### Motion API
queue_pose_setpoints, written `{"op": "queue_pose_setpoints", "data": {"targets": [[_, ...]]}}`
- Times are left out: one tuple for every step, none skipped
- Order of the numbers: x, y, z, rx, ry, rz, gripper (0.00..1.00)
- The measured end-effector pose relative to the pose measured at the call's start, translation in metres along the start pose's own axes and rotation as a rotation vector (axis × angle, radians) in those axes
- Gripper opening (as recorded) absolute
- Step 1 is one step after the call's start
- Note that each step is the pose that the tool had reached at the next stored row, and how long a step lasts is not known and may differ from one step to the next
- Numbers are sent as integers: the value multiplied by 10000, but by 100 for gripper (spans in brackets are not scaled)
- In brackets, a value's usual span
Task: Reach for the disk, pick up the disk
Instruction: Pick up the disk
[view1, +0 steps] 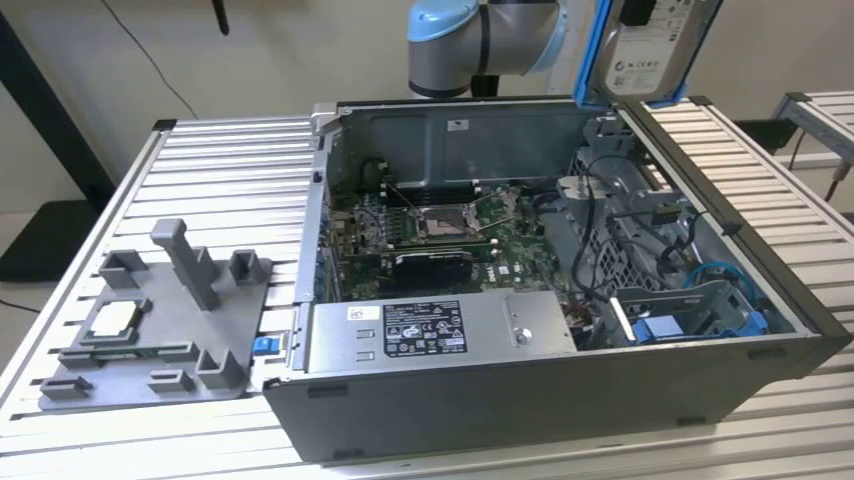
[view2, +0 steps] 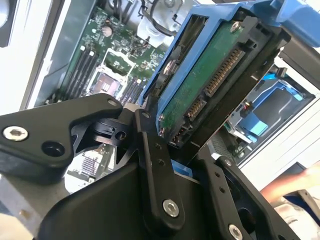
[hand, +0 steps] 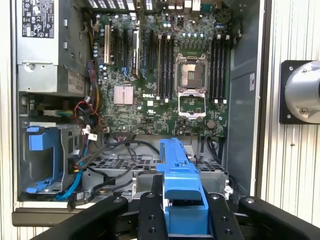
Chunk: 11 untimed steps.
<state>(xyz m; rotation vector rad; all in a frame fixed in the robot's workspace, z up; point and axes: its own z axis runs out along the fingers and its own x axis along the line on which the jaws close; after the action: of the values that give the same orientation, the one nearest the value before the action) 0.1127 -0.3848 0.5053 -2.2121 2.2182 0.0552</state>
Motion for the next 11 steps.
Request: {"op": "queue_pose_setpoints", "data": {"targets": [[27, 0, -1, 0, 0, 0, 0], [53, 1, -2, 0, 0, 0, 0], [83, 2, -2, 0, 0, 0, 0], [112, 3, -3, 0, -1, 0, 0], [141, 4, -4, 0, -1, 0, 0], [172, 6, -5, 0, 0, -1, 0], [201, 8, -6, 0, 0, -1, 0], [227, 10, -6, 0, -1, -1, 0], [254, 12, -7, 0, -1, 0, 0], [279, 13, -8, 0, 0, 0, 0], [303, 14, -8, 0, 0, -1, 0]]}}
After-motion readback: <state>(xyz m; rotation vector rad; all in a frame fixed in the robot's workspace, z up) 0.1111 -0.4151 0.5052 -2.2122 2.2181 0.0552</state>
